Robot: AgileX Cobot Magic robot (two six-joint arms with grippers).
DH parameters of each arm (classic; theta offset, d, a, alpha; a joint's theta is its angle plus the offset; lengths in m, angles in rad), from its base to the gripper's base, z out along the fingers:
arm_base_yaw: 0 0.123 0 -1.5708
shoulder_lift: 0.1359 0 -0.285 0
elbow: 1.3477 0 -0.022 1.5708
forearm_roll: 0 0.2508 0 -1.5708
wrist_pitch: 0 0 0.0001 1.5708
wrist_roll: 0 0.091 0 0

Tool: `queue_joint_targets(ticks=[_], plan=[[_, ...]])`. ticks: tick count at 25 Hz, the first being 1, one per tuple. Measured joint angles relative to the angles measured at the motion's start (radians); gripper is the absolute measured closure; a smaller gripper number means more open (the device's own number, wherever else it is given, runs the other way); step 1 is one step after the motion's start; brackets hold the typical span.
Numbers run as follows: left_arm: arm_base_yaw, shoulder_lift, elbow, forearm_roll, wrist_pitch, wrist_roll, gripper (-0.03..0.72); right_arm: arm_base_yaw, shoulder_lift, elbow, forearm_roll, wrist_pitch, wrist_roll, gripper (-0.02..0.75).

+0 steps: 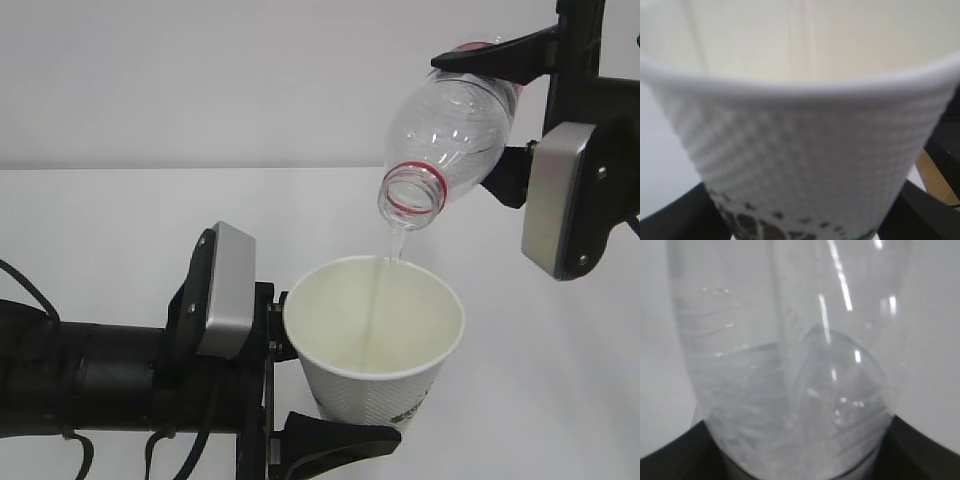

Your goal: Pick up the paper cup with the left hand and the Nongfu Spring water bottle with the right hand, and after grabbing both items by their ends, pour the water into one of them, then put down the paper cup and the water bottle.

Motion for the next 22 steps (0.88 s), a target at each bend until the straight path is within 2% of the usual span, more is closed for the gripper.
queue_joint_targets(ticks=[22], plan=[[0.000,0.000,0.000,0.000,0.000,0.000,0.134,0.000,0.000,0.000,0.008,0.000,-0.018,0.225]])
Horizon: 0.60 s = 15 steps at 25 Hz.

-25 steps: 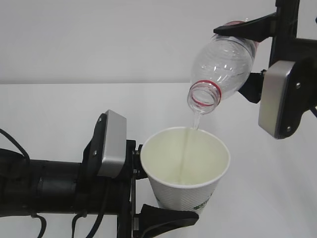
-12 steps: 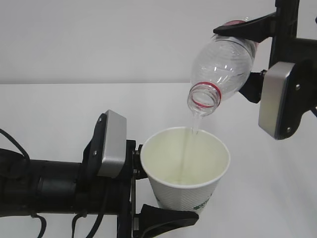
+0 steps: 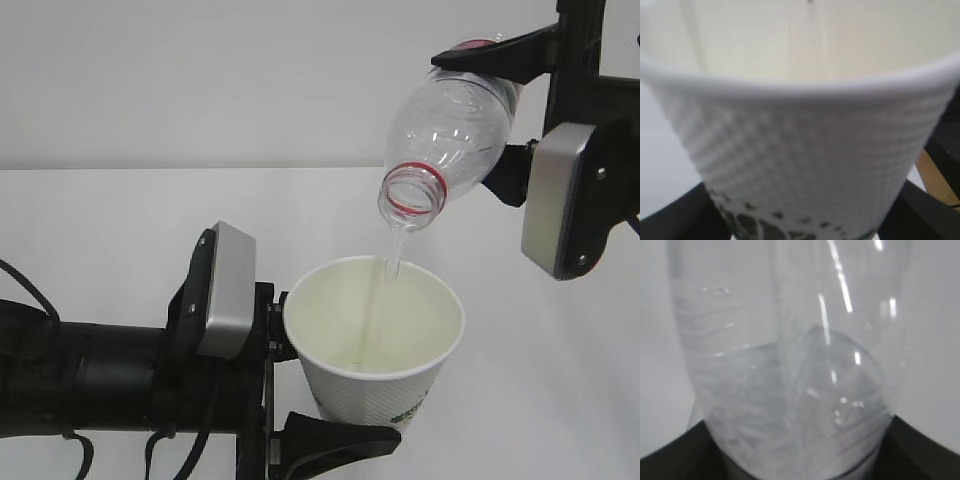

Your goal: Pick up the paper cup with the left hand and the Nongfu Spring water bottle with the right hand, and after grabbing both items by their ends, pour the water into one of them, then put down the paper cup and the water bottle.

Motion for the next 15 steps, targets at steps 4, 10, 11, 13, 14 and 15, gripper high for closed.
queue_joint_targets(ticks=[4,10,11,13,14,15], plan=[[0.000,0.000,0.000,0.000,0.000,0.000,0.134,0.000,0.000,0.000,0.000,0.000,0.000,0.225],[0.000,0.000,0.000,0.000,0.000,0.000,0.134,0.000,0.000,0.000,0.000,0.000,0.000,0.225],[0.000,0.000,0.000,0.000,-0.004,0.000,0.134,0.000,0.000,0.000,0.000,0.000,-0.002,0.225],[0.000,0.000,0.000,0.000,-0.007,0.000,0.134,0.000,0.000,0.000,0.000,0.000,-0.002,0.225],[0.000,0.000,0.000,0.000,-0.007,0.000,0.134,0.000,0.000,0.000,0.002,0.000,-0.002,0.225],[0.000,0.000,0.000,0.000,-0.007,0.000,0.134,0.000,0.000,0.000,0.002,0.000,-0.002,0.225]])
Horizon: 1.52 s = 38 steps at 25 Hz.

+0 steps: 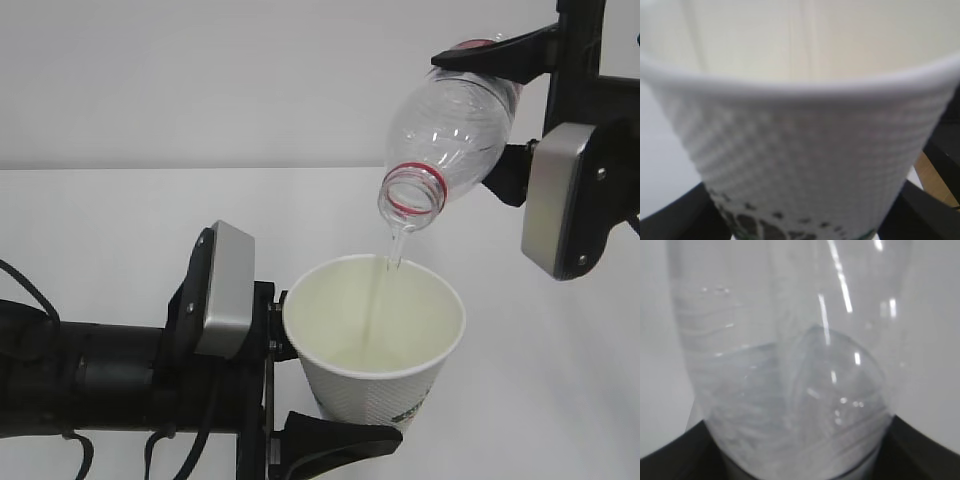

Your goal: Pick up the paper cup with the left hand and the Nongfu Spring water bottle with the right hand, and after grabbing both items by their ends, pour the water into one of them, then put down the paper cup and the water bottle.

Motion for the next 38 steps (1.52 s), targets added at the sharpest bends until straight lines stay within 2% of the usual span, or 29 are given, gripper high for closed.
queue_joint_targets(ticks=[38], plan=[[0.000,0.002,0.000,0.012,0.000,0.000,0.134,0.000,0.000,-0.004,0.017,0.000,-0.040,0.225]])
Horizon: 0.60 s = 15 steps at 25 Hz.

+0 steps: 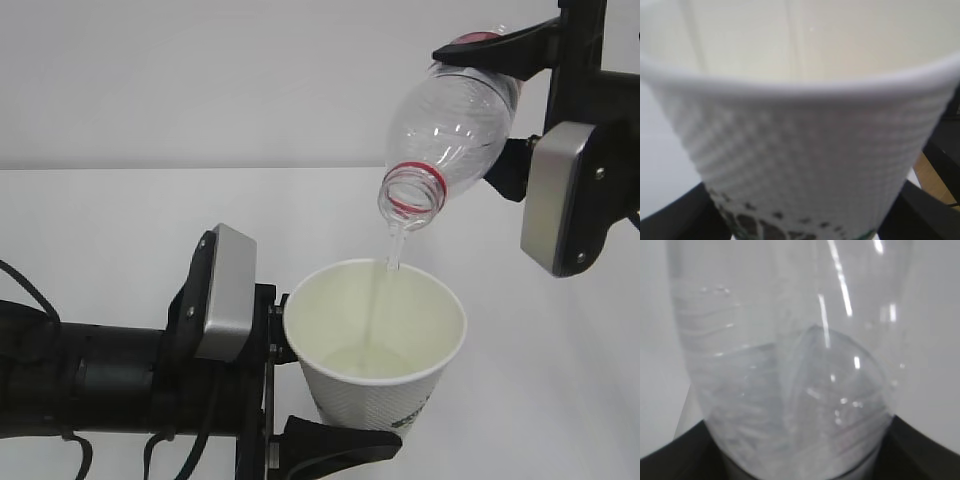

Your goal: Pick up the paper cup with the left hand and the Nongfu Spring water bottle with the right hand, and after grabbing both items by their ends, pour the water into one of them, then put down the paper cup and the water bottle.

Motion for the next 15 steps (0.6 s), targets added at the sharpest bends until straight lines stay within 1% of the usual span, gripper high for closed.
queue_joint_targets(ticks=[15], plan=[[0.000,0.001,0.000,0.002,0.000,0.000,0.134,0.000,0.000,0.000,0.002,-0.002,-0.005,0.225]])
